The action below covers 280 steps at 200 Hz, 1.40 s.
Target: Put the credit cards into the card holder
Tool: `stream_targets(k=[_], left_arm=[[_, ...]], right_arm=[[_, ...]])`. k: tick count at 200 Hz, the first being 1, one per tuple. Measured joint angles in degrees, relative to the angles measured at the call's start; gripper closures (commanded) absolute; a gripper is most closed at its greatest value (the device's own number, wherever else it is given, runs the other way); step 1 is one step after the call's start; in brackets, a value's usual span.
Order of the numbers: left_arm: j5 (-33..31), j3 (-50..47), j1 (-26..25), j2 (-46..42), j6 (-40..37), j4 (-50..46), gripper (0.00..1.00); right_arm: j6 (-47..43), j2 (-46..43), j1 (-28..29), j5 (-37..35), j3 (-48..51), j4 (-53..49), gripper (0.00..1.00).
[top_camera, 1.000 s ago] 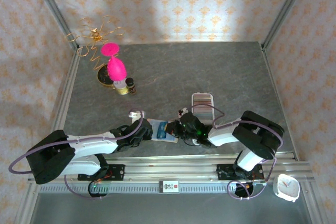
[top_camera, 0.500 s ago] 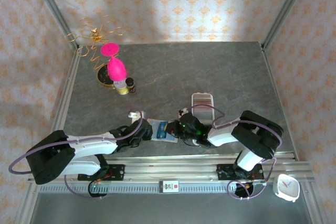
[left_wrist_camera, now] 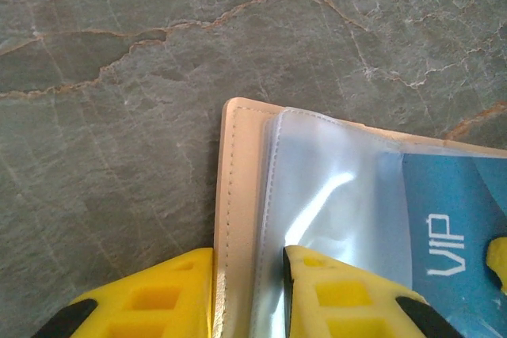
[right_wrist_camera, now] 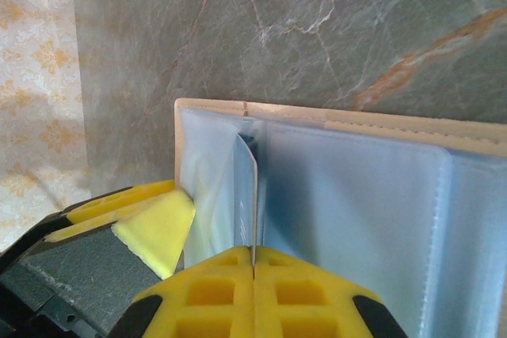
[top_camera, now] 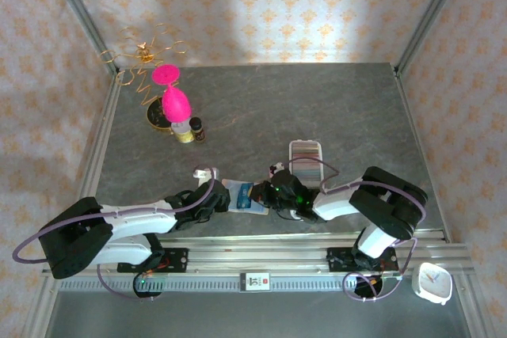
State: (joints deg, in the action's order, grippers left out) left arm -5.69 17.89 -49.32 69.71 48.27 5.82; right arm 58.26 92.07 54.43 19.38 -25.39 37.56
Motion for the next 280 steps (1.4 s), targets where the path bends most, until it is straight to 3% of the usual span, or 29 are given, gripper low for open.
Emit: stream_targets(k=[72, 138, 209, 237, 280], left_arm=[[0.5, 0.0, 0.0, 0.1, 0.6, 0.1, 0.74], [1.5, -0.6, 0.0, -0.4, 1.6, 0.6, 0.63], [1.9, -3.4, 0.3, -1.4, 3.3, 6.0, 0.64], [1.9, -4.0, 0.3, -1.7, 3.4, 6.6, 0.64], [1.9, -4.2, 0.3, -1.9, 3.4, 6.8, 0.65]], right_arm=[[0.0, 0.8, -0.5, 1.3, -1.7, -0.4, 1.00], [1.3, 2.5, -0.5, 1.5, -1.9, 1.0, 1.00], [-0.4, 5.0, 0.9, 1.0, -6.5, -2.2, 1.00], [-1.9, 5.8, 1.1, 1.0, -8.5, -4.7, 0.86], [-5.9, 3.4, 1.8, -3.0, -10.6, -13.8, 0.73]])
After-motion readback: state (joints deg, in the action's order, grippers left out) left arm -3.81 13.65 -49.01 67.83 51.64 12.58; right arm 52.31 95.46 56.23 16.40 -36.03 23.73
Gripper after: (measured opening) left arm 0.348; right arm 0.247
